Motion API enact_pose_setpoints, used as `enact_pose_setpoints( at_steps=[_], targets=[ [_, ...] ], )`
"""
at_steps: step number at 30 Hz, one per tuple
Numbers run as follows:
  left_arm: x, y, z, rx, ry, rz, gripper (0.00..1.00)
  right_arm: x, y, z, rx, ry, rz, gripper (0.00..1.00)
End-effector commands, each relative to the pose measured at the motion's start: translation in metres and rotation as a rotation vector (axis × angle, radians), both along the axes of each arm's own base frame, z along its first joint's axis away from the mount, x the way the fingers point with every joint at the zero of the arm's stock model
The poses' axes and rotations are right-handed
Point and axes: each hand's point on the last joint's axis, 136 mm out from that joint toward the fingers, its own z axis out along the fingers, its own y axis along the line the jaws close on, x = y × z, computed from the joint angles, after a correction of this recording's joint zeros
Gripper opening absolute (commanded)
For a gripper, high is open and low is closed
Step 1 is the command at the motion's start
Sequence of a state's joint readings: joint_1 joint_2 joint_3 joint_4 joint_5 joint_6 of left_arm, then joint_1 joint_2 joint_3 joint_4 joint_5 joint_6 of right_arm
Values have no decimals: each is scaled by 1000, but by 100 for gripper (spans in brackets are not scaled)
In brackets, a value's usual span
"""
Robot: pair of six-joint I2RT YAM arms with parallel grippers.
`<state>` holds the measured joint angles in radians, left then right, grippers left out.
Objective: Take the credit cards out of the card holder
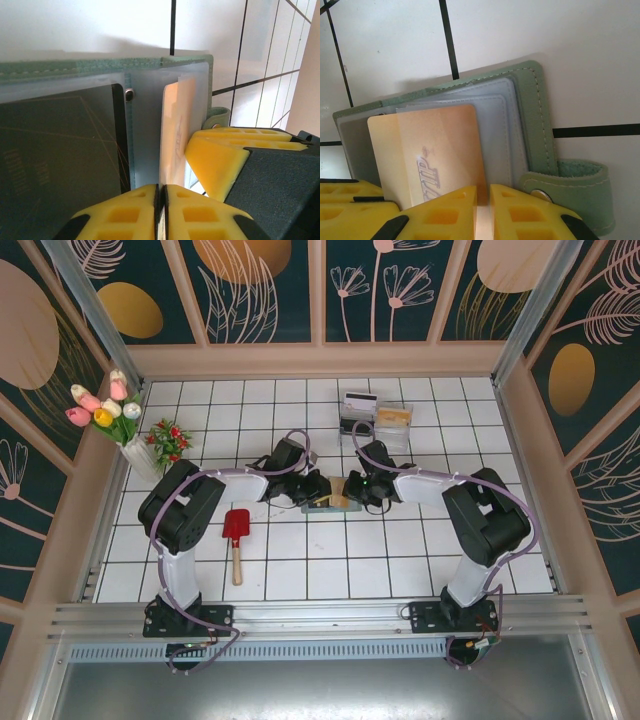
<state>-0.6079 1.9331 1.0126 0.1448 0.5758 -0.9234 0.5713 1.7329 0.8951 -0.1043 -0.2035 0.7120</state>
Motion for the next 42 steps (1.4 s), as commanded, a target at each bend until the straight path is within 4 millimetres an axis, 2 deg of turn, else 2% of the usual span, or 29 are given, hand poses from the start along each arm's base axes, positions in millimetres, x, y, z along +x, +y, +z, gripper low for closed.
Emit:
enact_pose_setpoints(
  at_steps=[1,6,13,17,20,22,24,26,29,33,35,38,42],
  targets=[
    [6,-1,3,15,-26,-14,10,-2,-1,-6,-33,12,10,18],
    [6,10,3,70,-49,-12,0,0,-6,-3,-28,5,-20,18],
    [8,44,10,144,-80,22,0,1,-11,1,-2,0,-43,19],
    [11,57,25,167,-116,41,0,6,-4,17,39,-38,-29,19],
    [18,69,42,183,-160,68,0,11,7,44,113,-103,2,23],
    [23,74,62,174,-209,90,0,15,15,68,168,-164,27,27],
    [27,73,82,143,-255,99,0,27,8,95,217,-234,15,32],
    [31,65,105,73,-302,99,0,30,11,123,291,-305,45,38],
    [36,50,142,-81,-365,107,0,36,8,153,396,-382,75,48],
    [39,33,180,-273,-387,119,0,43,2,189,564,-464,100,59],
    [40,27,196,-347,-397,115,0,42,4,209,642,-514,146,61],
    [37,22,211,-421,-395,100,0,41,11,228,713,-534,199,62],
    [32,18,229,-496,-394,78,0,43,18,237,771,-517,226,61]
  ],
)
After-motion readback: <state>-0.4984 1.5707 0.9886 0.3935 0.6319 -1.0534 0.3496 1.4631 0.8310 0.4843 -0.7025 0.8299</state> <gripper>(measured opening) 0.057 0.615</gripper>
